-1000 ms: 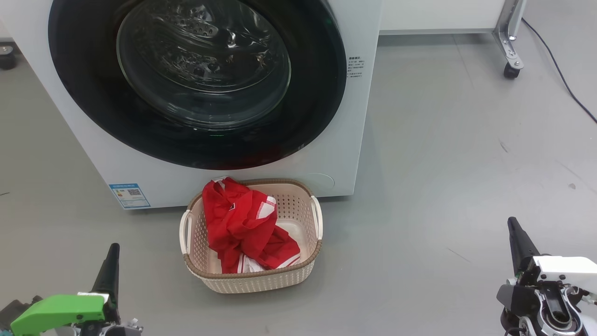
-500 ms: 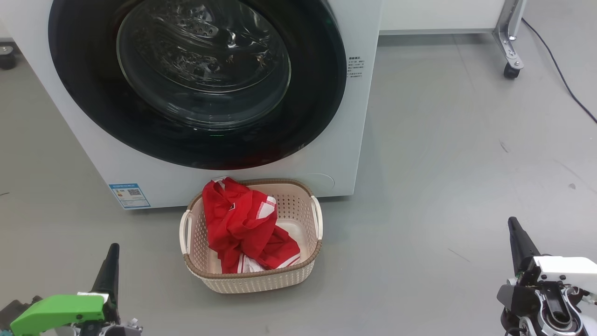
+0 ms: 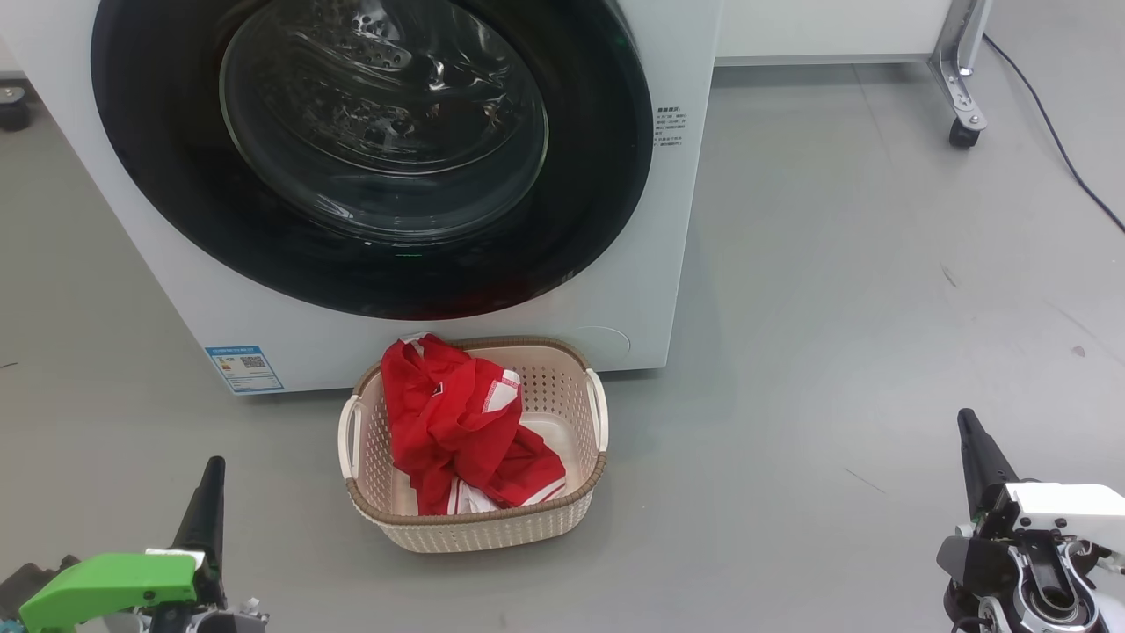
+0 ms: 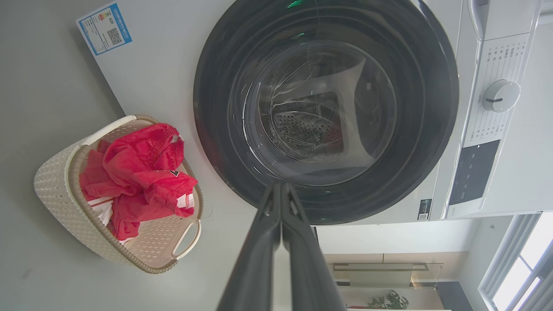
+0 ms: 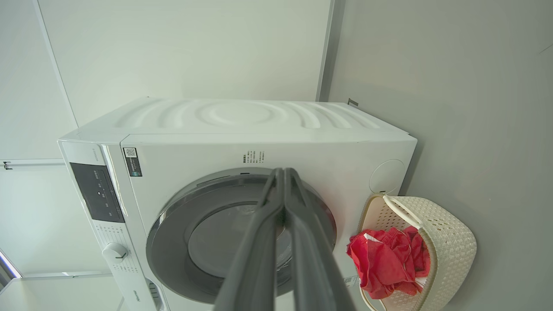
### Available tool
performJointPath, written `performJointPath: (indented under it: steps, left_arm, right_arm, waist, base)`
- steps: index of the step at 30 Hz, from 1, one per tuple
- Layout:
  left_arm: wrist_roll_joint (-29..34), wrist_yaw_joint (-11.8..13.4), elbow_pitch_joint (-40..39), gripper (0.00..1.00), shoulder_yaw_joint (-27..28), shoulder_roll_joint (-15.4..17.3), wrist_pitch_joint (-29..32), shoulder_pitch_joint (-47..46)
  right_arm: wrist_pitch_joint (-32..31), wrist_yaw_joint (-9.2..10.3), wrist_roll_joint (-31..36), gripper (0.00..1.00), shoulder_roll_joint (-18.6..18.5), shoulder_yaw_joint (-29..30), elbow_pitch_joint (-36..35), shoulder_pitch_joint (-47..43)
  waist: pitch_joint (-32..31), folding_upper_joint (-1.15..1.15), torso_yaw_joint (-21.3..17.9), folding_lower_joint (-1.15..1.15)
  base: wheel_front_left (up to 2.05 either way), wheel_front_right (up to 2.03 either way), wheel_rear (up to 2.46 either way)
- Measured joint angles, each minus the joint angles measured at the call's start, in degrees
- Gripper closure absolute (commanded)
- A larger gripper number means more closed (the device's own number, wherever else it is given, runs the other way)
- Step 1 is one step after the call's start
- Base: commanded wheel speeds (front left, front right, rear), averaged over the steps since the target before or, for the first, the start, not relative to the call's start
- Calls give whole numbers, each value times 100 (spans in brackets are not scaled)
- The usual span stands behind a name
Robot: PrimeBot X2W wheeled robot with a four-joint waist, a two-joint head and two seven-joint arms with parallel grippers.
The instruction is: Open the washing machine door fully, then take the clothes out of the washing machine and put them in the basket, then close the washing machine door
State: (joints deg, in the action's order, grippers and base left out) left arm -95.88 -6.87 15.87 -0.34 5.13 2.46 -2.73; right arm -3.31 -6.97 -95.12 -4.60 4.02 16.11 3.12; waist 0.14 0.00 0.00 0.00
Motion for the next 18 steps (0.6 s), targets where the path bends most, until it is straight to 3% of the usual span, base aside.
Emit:
performJointPath:
  steps: [18]
  left_arm:
    - [0,0,4,100,7,-2,0,-49]
  right_arm:
    - [-16,0,0,100,2,16,-1,1]
  waist:
    - [0,0,0,0]
  base:
    - [0,0,0]
